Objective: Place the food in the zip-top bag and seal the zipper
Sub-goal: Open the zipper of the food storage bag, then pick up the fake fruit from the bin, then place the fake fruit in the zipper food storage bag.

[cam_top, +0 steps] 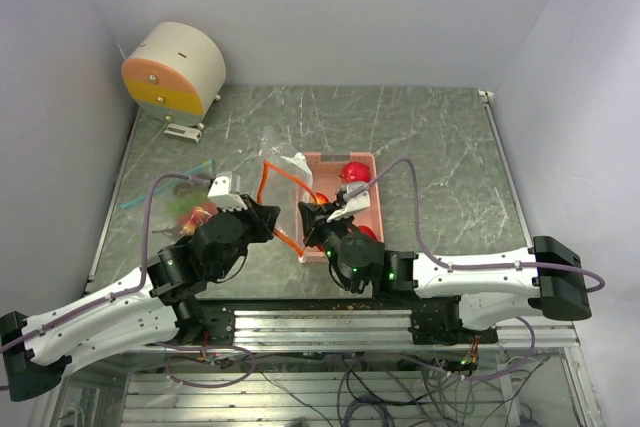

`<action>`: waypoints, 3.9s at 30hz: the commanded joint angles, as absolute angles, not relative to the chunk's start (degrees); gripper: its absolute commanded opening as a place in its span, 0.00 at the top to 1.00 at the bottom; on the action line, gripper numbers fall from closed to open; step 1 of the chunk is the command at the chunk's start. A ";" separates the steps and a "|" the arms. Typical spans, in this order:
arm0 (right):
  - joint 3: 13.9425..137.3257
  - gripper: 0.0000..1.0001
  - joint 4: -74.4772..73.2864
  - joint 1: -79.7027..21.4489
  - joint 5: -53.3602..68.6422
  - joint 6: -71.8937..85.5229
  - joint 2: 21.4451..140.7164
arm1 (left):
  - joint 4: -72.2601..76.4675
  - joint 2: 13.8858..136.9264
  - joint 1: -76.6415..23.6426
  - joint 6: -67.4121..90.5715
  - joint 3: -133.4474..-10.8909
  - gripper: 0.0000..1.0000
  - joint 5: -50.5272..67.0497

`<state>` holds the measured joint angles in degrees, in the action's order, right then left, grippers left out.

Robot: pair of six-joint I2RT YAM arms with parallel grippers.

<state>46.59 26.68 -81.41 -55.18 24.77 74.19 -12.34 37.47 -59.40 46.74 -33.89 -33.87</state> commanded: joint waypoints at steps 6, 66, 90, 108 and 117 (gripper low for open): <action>47.50 1.00 16.27 -80.39 -66.95 34.18 73.95 | -27.86 33.51 -59.15 44.93 -41.86 0.93 -39.45; 51.81 0.00 4.94 -46.59 -8.85 29.68 94.20 | -37.74 46.74 -59.15 37.26 -48.36 0.93 -57.02; 48.70 0.73 7.95 -46.28 -11.88 29.16 89.36 | -36.50 47.25 -59.17 37.06 -47.40 0.93 -55.52; 36.36 0.73 31.44 -62.61 32.34 23.12 58.98 | -35.64 51.54 -59.16 37.18 -51.39 0.93 -49.91; 39.35 0.73 38.55 -63.12 19.93 24.32 69.15 | -32.53 50.13 -59.15 36.30 -52.09 0.93 -43.67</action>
